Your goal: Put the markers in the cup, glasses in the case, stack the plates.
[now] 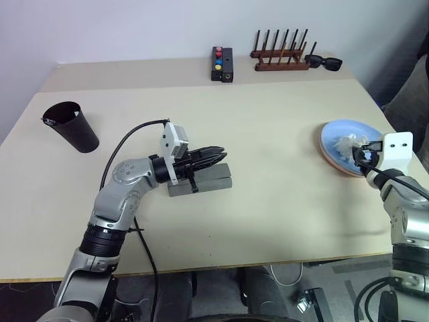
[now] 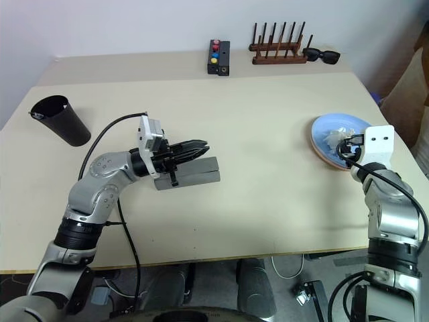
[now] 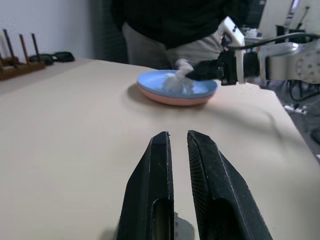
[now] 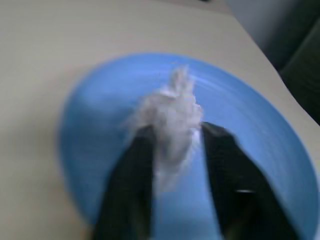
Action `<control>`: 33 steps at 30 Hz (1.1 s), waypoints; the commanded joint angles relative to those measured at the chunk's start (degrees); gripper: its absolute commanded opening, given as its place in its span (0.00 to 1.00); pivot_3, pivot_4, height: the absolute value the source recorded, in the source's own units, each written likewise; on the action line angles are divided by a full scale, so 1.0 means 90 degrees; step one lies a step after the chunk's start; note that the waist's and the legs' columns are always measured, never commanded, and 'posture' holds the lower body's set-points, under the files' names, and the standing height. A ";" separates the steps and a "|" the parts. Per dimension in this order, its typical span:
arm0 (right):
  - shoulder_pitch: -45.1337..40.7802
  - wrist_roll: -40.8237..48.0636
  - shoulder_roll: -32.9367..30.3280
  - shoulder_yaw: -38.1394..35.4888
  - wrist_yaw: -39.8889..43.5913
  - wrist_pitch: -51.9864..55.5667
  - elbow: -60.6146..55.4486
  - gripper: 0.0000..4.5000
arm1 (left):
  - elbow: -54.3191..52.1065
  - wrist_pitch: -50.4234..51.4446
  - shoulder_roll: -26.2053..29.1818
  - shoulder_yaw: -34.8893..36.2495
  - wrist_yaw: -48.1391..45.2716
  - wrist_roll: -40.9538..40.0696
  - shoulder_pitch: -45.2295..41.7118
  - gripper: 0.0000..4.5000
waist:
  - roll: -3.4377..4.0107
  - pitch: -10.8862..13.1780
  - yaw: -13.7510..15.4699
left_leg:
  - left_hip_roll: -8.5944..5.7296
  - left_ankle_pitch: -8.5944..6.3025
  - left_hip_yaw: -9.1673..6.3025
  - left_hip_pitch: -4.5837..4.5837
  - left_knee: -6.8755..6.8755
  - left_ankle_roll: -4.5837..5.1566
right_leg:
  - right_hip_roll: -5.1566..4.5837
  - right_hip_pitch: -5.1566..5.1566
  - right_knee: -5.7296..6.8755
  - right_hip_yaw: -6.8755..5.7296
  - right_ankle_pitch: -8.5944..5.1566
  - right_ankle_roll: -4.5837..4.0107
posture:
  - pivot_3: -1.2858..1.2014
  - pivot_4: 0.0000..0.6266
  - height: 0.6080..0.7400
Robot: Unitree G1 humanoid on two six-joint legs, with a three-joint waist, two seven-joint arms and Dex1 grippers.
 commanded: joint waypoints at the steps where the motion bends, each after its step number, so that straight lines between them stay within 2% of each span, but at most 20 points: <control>1: -0.0212 -0.0171 -0.0240 -0.0085 -0.0093 -0.0444 0.0095 0.75 | -0.0427 0.0165 0.0082 0.0193 0.0201 -0.0066 0.0050 0.11 | 0.0000 0.0000 -0.0003 | 0.0000 0.0000 0.0000 0.0000 0.0000 0.0000 | 0.0000 0.0000 0.0000 0.0000 0.0000 0.0000 | 0.52 0.24 0.95; 2: -0.0244 -0.0167 -0.0228 -0.0120 -0.0100 -0.0573 0.0045 0.85 | -0.0507 0.0220 0.0108 0.0226 0.0275 -0.0070 0.0074 0.11 | 0.0000 0.0000 -0.0003 | 0.0000 0.0000 0.0000 0.0000 0.0000 0.0000 | 0.0000 0.0000 0.0000 0.0000 0.0000 0.0001 | 0.52 0.24 0.95; 5: -0.0328 0.0062 -0.0156 -0.0189 0.0127 -0.0943 -0.0143 0.85 | -0.0675 0.0324 0.0199 0.0340 0.0546 0.0005 0.0134 0.11 | 0.0001 0.0001 -0.0033 | 0.0000 0.0000 0.0000 0.0001 -0.0001 0.0000 | 0.0000 0.0000 0.0001 0.0000 0.0000 0.0002 | 0.52 0.24 0.95; 9: -0.0203 0.0662 0.0009 0.0163 0.1150 -0.1087 -0.0710 0.85 | -0.0946 0.0433 0.0551 0.0886 0.0920 -0.0011 0.0490 0.11 | 0.0002 0.0001 -0.0069 | 0.0002 0.0000 0.0000 0.0007 -0.0007 0.0000 | 0.0002 0.0000 0.0003 0.0000 0.0001 0.0004 | 0.52 0.24 0.95; 13: 0.0024 0.1221 0.0032 0.0688 0.2271 -0.0936 -0.1297 0.85 | -0.1181 0.0386 0.0973 0.1673 0.1235 0.0018 0.1321 0.11 | 0.0002 0.0001 -0.0122 | 0.0004 0.0000 -0.0001 0.0014 -0.0022 0.0000 | 0.0002 0.0000 0.0005 0.0000 -0.0002 0.0008 | 0.52 0.24 0.95; 17: 0.0145 0.1506 -0.0086 0.1087 0.3081 -0.0808 -0.1424 0.85 | -0.1314 0.0000 0.1110 0.2338 0.1559 0.0278 0.2348 0.11 | 0.0002 0.0001 -0.0135 | 0.0003 0.0000 -0.0002 0.0010 -0.0020 0.0000 | 0.0000 0.0000 0.0000 0.0000 -0.0004 0.0007 | 0.52 0.24 0.95; 20: 0.0125 0.1582 -0.0092 0.1197 0.3393 -0.0804 -0.1311 0.85 | -0.1211 -0.0238 0.1169 0.2970 0.1650 0.0306 0.3031 0.11 | 0.0001 0.0002 -0.0113 | 0.0003 0.0000 -0.0002 0.0010 -0.0018 0.0000 | 0.0000 0.0000 0.0000 0.0000 -0.0005 0.0004 | 0.52 0.24 0.95; 25: -0.0027 0.1502 -0.0122 0.1318 0.3775 -0.0893 -0.0926 0.85 | -0.1141 -0.0575 0.1177 0.3453 0.1606 0.0393 0.3919 0.11 | 0.0000 0.0002 -0.0085 | 0.0003 0.0000 -0.0001 0.0010 -0.0018 -0.0001 | -0.0002 -0.0002 -0.0002 0.0000 -0.0006 0.0001 | 0.52 0.24 0.95; 33: -0.0323 0.1322 0.0020 0.1505 0.3869 -0.1085 -0.0500 0.85 | -0.1175 -0.0758 0.1063 0.3602 0.1761 0.0362 0.4251 0.11 | 0.0000 0.0002 -0.0004 | 0.0003 -0.0001 0.0001 0.0007 -0.0015 -0.0001 | -0.0003 -0.0005 -0.0004 -0.0001 -0.0006 -0.0002 | 0.52 0.24 0.95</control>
